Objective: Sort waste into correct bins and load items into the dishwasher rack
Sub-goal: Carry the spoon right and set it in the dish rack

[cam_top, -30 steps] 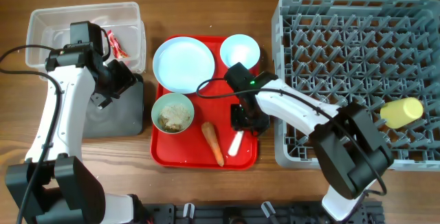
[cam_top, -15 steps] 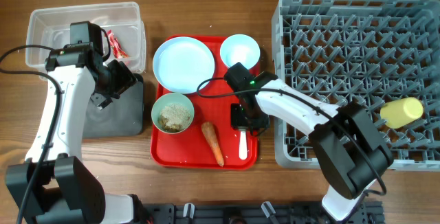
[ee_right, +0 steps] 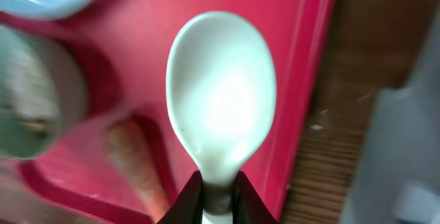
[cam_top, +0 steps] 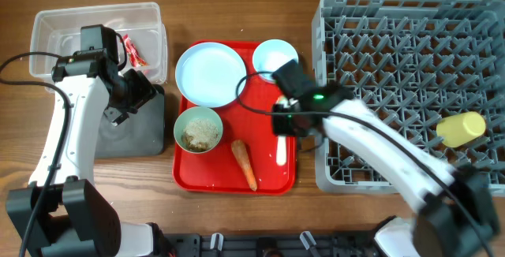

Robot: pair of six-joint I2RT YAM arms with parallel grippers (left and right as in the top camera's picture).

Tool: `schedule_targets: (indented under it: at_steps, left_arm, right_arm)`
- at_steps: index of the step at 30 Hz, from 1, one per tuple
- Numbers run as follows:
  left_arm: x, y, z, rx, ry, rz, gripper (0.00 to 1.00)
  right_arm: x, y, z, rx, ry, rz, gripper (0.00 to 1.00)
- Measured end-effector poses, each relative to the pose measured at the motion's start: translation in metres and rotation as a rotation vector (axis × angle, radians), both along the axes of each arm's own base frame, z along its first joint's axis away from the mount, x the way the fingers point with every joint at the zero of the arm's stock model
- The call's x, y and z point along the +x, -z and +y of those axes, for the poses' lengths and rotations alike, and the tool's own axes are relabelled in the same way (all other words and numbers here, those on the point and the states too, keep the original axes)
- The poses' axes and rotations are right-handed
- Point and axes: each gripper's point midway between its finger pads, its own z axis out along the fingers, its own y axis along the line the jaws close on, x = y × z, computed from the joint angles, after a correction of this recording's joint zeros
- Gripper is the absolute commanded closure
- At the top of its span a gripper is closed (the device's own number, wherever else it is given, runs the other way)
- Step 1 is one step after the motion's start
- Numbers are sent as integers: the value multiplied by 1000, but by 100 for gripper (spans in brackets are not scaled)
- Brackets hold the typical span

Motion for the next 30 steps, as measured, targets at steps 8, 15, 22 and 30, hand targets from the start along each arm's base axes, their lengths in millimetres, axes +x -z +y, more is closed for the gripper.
schedule_targets:
  at_steps: [8,15,22,30]
  left_arm:
    - [0,0,0,0,0,0,29]
    - [0,0,0,-1,-3,2,29]
    - [0,0,0,-1,-3,2,29]
    - [0,0,0,-2,-3,2,28]
  right_arm:
    - [33,-72,-72,13,89,-256,96]
    - [44,-57,-116,-83,113,-228,96]
    - [42,-13,-126,-158,53,-83,94]
    - [40,9,-126,-178,17,-15,68]
